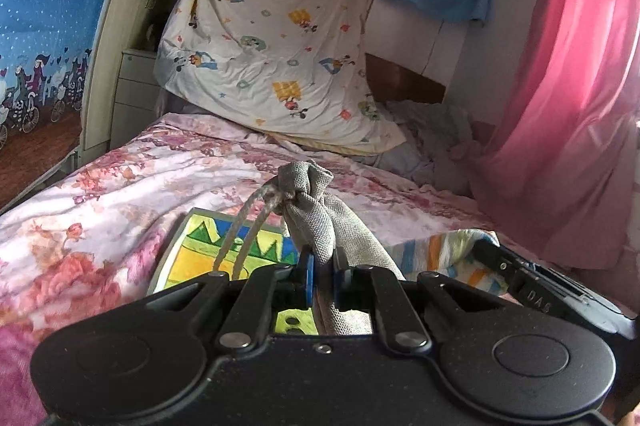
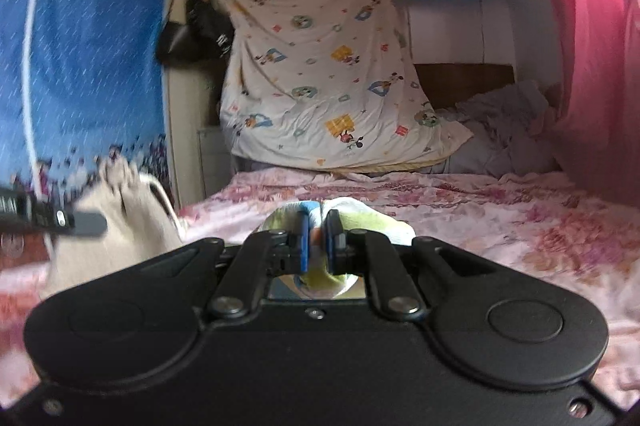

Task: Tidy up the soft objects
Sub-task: 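Lift the pouch with the left gripper while the right gripper lifts the striped cloth toward the picture tray, then lower the pouch onto the tray and open the left gripper while the right gripper releases the striped cloth there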

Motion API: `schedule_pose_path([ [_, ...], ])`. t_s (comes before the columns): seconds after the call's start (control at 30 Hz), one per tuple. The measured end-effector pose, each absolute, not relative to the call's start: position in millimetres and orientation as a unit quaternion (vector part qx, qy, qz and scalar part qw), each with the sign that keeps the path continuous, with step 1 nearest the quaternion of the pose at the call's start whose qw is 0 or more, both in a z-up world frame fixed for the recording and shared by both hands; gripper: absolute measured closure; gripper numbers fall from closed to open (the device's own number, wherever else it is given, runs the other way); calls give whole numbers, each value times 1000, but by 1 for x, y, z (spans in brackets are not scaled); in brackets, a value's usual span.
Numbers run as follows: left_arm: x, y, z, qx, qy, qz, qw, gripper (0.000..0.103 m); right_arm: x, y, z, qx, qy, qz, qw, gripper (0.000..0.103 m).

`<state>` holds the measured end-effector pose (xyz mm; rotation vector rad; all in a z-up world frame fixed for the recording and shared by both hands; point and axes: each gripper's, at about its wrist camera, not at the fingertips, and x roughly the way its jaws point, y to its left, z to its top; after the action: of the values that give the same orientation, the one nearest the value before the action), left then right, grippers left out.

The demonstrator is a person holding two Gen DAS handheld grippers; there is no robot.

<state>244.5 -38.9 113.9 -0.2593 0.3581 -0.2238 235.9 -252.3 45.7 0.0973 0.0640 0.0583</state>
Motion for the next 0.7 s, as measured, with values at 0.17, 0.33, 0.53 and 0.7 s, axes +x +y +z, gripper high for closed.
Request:
schedule_pose_path([
  [0.17,297,-37,98,-145,189,-94,967,94,283,-260,28,104,45,31,993,100],
  [0.33,342,-35,73,-165,207,-79,961,94,313,-267,8,161,56,29,985,100],
  [0.53,382,-41,35,-167,244,-73,952,94,335,-257,-14,176,85,32,980,100],
  [0.7,400,-44,13,-181,271,-58,944,94,362,-256,-36,193,123,30,973,100],
])
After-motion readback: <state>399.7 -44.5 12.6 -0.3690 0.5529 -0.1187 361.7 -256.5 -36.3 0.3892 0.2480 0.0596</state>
